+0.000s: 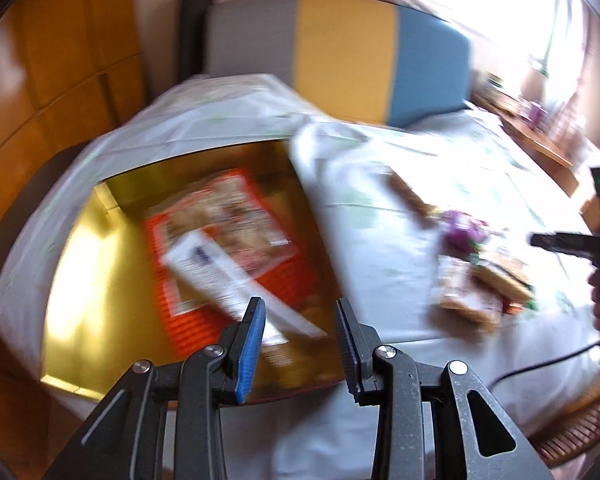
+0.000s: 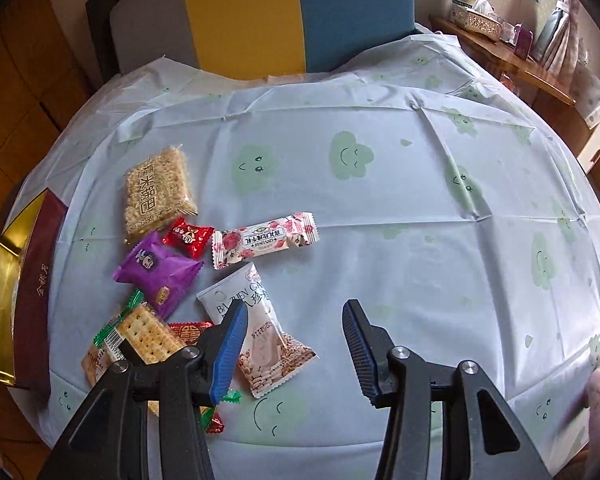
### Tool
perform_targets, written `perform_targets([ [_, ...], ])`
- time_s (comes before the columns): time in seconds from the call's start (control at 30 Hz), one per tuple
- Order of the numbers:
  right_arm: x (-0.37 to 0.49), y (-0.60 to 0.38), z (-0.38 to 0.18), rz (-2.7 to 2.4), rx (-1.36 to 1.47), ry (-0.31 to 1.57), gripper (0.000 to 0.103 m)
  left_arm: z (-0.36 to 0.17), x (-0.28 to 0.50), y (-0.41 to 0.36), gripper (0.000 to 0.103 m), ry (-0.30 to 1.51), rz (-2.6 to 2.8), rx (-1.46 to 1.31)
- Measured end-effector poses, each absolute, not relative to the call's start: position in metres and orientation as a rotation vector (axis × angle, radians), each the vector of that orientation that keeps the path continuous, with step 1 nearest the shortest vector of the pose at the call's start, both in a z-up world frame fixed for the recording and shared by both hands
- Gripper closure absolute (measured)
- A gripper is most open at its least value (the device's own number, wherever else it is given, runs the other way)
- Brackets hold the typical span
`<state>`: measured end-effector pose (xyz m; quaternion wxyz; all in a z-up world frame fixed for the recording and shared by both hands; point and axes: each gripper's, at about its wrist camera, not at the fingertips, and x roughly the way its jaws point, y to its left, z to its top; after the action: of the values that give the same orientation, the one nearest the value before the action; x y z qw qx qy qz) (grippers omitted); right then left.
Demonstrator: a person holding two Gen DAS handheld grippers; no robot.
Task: Organize snacks
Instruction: 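Move the left gripper back to the snacks over the green-wrapped cracker pack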
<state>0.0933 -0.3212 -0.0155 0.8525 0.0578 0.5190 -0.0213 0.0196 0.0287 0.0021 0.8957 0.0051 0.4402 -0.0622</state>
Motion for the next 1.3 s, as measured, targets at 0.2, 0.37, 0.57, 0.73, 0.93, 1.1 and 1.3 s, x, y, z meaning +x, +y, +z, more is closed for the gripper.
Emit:
perform_targets([
  [0.2,0.092,-0.330,-0.007,-0.058,0.187,1.067,0.053,-0.001,0.046,-0.040,0.067,1.030,-0.370,-0.017],
  [0.37,0.092,-0.342,-0.007,-0.101,0.229,1.072,0.053,-0.012,0.066,-0.096,0.067,1.139,-0.495,-0.033],
  [0.57,0.091,-0.351,-0.009,-0.128,0.265,1.088,0.053,-0.033,0.087,-0.139,0.067,1.281,-0.572,-0.101],
  [0.73,0.091,-0.354,-0.008,-0.126,0.293,1.087,0.053,-0.050,0.108,-0.133,0.061,1.342,-0.504,-0.177],
  [0.93,0.093,-0.356,-0.007,-0.124,0.307,1.086,0.053,-0.049,0.139,-0.124,0.062,1.290,-0.350,-0.156],
  [1.1,0.092,-0.360,-0.007,-0.134,0.329,1.082,0.053,-0.039,0.131,-0.130,0.052,1.297,-0.377,-0.171],
  [1.3,0.091,-0.361,-0.004,-0.135,0.339,1.074,0.053,-0.042,0.121,-0.147,0.042,1.350,-0.388,-0.198],
])
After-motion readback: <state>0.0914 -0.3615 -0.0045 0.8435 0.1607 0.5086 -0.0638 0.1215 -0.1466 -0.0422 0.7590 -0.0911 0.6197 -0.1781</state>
